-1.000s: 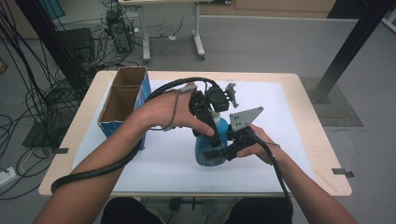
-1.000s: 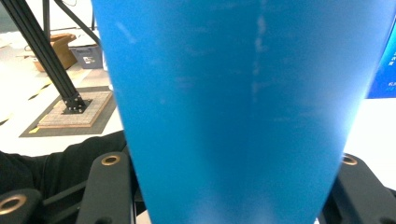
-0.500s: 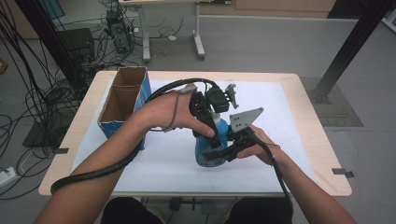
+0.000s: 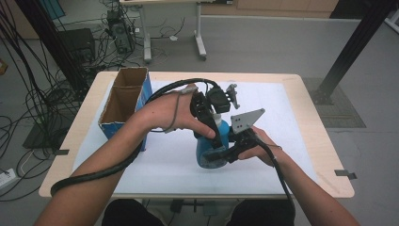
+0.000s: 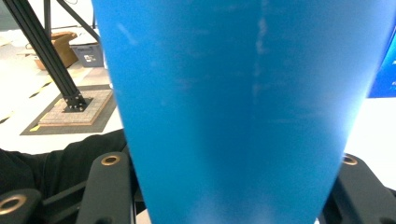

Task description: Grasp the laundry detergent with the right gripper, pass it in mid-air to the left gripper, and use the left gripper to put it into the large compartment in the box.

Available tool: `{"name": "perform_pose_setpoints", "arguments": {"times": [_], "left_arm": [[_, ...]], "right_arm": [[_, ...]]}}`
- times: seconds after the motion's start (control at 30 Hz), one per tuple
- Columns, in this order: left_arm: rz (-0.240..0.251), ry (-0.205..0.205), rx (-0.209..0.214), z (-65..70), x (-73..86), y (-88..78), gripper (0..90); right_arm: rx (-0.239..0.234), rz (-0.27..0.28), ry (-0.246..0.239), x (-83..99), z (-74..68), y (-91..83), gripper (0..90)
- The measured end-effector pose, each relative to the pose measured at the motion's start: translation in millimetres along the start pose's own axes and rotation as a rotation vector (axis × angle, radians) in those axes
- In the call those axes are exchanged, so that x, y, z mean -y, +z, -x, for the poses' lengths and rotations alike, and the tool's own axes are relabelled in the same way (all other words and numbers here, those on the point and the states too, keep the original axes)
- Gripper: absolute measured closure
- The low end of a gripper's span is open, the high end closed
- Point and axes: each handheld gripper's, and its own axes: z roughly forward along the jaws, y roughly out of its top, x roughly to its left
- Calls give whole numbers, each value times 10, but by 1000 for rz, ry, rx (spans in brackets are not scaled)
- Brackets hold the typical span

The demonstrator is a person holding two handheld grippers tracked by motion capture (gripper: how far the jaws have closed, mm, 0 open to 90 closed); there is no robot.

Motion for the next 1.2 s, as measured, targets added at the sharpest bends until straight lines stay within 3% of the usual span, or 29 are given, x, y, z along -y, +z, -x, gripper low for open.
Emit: {"name": "perform_pose_setpoints", "arguments": {"times": [1.2], "left_arm": [[9, -2, -6, -12, 29, -12, 131]], "right_arm": [[-8, -12, -7, -6, 13, 32, 432]]}}
